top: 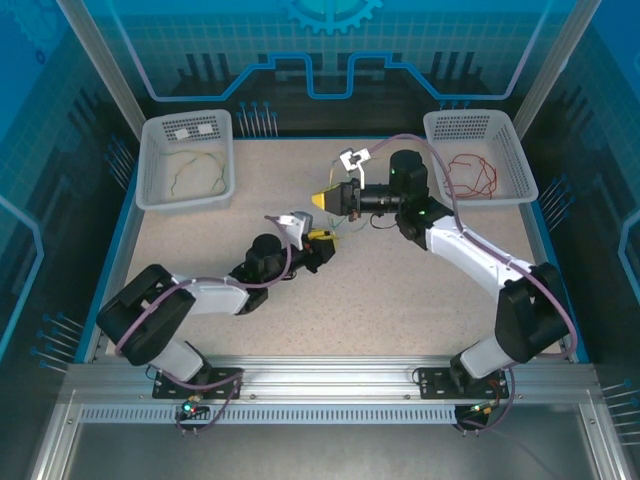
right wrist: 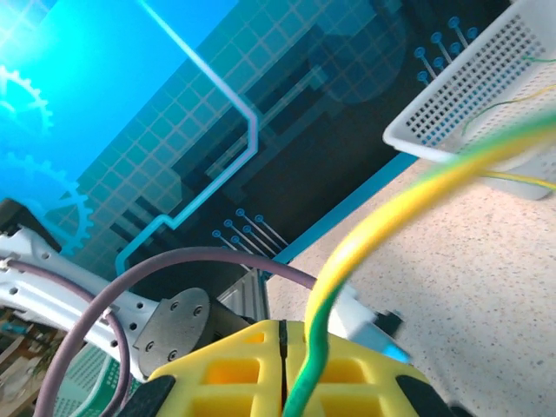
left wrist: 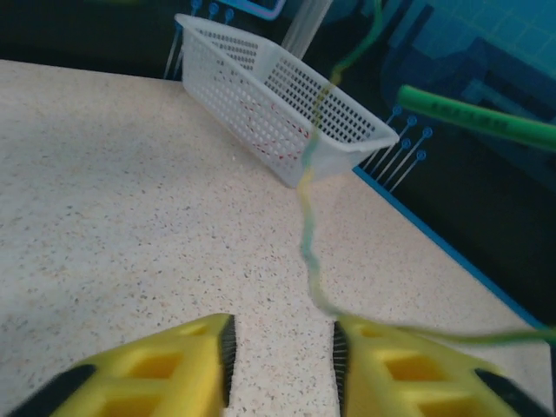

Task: Untangle the cables

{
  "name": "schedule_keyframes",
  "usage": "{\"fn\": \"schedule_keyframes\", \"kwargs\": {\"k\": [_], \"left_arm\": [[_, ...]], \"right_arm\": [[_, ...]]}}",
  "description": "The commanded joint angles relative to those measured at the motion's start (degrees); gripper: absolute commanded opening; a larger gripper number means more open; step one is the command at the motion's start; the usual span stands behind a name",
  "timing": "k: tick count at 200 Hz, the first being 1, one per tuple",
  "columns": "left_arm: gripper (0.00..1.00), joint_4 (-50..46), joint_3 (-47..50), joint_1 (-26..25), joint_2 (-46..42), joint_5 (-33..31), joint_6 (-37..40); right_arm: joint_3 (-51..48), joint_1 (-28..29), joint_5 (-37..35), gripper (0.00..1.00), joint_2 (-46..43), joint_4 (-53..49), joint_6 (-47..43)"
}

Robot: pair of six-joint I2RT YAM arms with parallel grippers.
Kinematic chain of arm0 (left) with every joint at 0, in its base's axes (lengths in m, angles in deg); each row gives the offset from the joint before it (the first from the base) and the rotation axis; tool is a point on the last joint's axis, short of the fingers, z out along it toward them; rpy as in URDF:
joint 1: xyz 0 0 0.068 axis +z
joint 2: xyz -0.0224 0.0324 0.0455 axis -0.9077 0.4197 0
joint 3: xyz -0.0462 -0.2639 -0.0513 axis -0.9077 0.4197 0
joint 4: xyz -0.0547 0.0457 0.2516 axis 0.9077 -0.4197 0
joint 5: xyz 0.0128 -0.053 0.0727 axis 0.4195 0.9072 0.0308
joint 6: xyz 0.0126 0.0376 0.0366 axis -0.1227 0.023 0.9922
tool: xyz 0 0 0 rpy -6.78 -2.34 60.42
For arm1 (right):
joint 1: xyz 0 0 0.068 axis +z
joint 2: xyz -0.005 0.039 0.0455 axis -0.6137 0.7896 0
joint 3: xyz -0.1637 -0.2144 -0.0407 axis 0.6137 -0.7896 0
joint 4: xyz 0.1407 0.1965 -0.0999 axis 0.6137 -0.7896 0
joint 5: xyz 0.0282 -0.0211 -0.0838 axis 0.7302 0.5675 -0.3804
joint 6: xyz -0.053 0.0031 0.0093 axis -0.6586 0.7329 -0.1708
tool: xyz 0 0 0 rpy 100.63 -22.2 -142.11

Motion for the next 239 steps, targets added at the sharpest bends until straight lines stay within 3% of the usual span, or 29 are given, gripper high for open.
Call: {"fn": "schedule_keyframes", "kwargs": {"k": [1, 34, 56, 73, 87, 122, 138, 185, 239], "left_arm": [[0.42, 3.6, 4.1, -0.1, -5.7, -7.3, 6.6], [0.46, -1.3, 7.8, 0.1, -15.9, -10.6, 12.2], [0.46, -2.8, 10.1, 0.0, -23.9, -11.3, 15.1], [0.48, -9.1, 8.0, -0.2, -28.7, -11.2, 17.5], [0.57, -13.8, 4.8, -0.8, -30.0, -9.7, 20.1], [0.83, -14.4, -0.1, -2.0, -24.7, -5.0, 22.7], [0.82, -13.9, -2.6, -2.9, -20.9, -1.2, 22.6], [0.92, -6.0, -7.4, -5.4, -9.9, -0.4, 20.9], [0.89, -4.4, -10.7, -6.3, -6.6, 0.4, 20.7]], "right_arm": [[0.7, -2.1, -4.4, 0.00, -2.9, -6.1, -0.5], [1.2, -4.9, -9.6, 0.00, -4.8, -13.6, -0.3], [1.9, -6.3, -6.7, 0.00, -4.2, -15.3, -0.3], [1.7, -6.3, -6.3, 0.00, -4.5, -16.6, -2.1], [2.2, -6.4, -6.7, 0.00, -3.7, -18.2, -1.9], [1.5, -4.5, -7.0, 0.00, -2.3, -14.3, 1.1], [1.1, -3.4, -8.6, 0.00, -2.4, -13.0, 2.4], [0.9, -0.3, -12.3, 0.00, -2.5, -10.1, 5.8], [-0.3, 1.7, -13.7, 0.00, -2.0, -9.2, 6.1]]}}
